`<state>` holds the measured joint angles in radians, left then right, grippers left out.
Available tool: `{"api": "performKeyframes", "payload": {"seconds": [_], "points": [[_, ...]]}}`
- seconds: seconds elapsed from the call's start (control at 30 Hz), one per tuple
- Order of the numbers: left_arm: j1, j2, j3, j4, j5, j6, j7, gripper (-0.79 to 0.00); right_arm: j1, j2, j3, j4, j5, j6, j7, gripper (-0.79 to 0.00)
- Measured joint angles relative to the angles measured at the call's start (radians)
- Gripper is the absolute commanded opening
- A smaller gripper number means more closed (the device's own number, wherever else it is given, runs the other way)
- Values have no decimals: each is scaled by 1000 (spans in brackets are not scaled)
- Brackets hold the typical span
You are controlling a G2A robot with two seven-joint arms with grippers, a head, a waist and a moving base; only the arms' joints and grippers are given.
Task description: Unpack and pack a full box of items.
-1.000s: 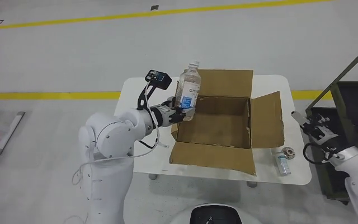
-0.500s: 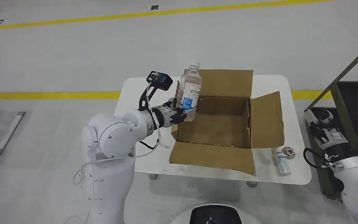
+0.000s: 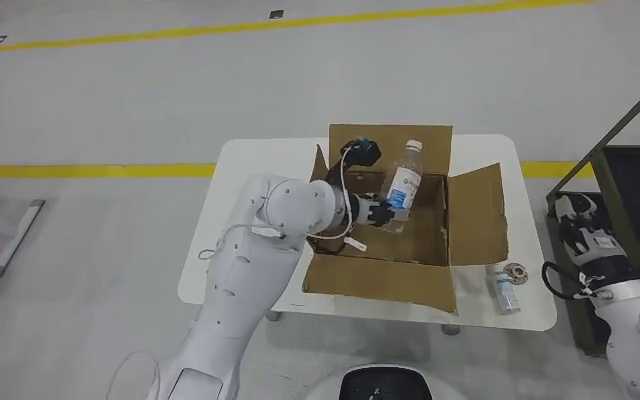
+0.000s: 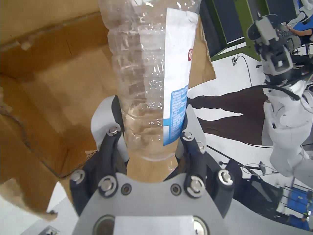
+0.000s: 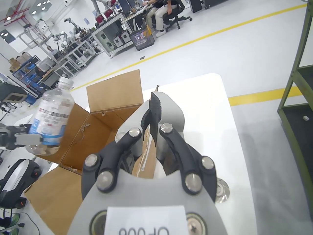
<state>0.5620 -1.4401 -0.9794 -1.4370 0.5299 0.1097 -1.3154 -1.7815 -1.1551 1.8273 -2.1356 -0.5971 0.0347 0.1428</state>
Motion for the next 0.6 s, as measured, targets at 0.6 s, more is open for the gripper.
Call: {"api": "performKeyframes", "payload": {"seconds": [0.6], "points": [[7, -9, -11, 99, -113, 4, 70, -785, 14, -6, 17, 25, 15, -9, 62, -785]]}}
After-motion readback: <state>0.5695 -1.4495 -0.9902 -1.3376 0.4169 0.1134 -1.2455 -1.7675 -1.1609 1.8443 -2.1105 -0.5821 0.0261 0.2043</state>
